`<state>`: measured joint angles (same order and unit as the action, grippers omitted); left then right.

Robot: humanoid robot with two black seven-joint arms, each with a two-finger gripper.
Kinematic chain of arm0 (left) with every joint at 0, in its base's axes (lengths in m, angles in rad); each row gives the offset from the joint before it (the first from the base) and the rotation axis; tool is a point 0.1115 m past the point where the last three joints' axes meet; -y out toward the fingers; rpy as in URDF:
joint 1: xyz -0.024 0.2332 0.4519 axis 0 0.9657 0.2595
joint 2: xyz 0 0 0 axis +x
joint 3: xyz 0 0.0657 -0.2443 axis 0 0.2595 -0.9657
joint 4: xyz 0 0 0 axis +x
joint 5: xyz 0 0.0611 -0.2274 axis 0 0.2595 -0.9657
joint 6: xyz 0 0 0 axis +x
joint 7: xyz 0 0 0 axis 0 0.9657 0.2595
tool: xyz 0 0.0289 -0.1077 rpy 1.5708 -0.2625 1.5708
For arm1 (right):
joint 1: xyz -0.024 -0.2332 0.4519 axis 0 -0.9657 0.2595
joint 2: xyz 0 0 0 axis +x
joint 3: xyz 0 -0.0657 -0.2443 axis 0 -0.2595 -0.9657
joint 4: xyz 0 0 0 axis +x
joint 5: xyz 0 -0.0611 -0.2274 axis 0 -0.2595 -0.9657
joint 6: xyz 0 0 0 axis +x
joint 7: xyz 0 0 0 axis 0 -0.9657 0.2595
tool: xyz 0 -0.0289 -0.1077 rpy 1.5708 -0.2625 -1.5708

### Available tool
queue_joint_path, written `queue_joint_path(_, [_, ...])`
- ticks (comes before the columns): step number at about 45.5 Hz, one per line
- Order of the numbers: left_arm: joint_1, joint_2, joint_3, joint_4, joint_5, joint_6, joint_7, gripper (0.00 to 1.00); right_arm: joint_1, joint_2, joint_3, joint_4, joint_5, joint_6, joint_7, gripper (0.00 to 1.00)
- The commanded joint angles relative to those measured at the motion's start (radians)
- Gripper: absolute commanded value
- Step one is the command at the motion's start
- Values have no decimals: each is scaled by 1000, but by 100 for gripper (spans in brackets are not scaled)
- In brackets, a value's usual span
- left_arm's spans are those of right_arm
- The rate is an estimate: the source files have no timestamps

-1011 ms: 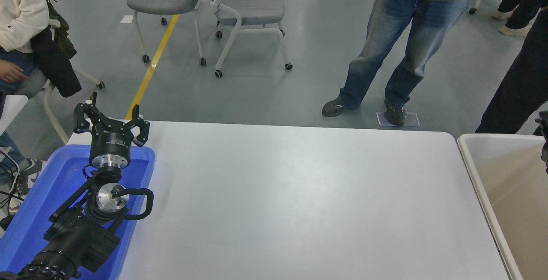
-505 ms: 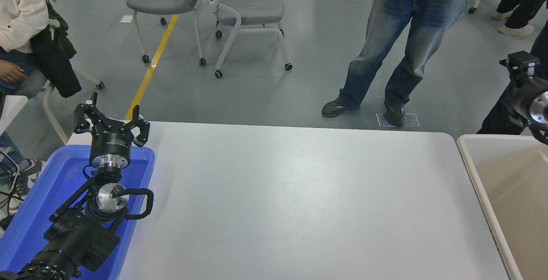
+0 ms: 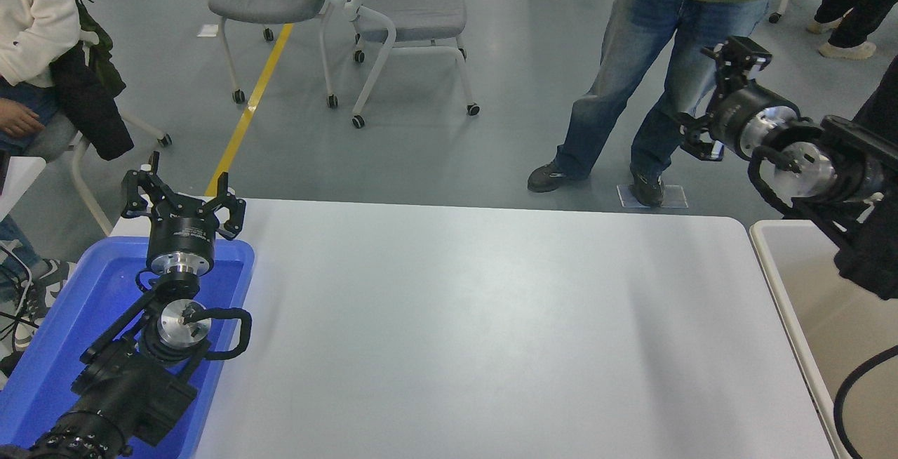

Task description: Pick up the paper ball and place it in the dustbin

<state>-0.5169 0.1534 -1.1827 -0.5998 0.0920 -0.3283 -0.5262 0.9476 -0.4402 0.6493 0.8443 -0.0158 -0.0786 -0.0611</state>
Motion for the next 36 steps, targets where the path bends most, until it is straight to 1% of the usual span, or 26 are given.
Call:
queue_joint_path(1, [0, 0, 0, 0, 0, 0, 0, 99, -55, 132, 124, -50, 14, 88, 3, 100])
queue_joint_path(10, [0, 0, 0, 0, 0, 0, 0, 99, -89, 196, 174, -143, 14, 171, 18, 100])
queue_joint_path(18, [0, 0, 0, 0, 0, 0, 0, 99, -127, 218, 179, -192, 17, 253, 44, 100])
queue_joint_path(24, [0, 0, 0, 0, 0, 0, 0, 99, -167, 219, 202, -198, 49, 267, 56, 100])
queue_joint_path(36, [0, 0, 0, 0, 0, 0, 0, 99, -216, 225, 204, -237, 103, 269, 56, 100])
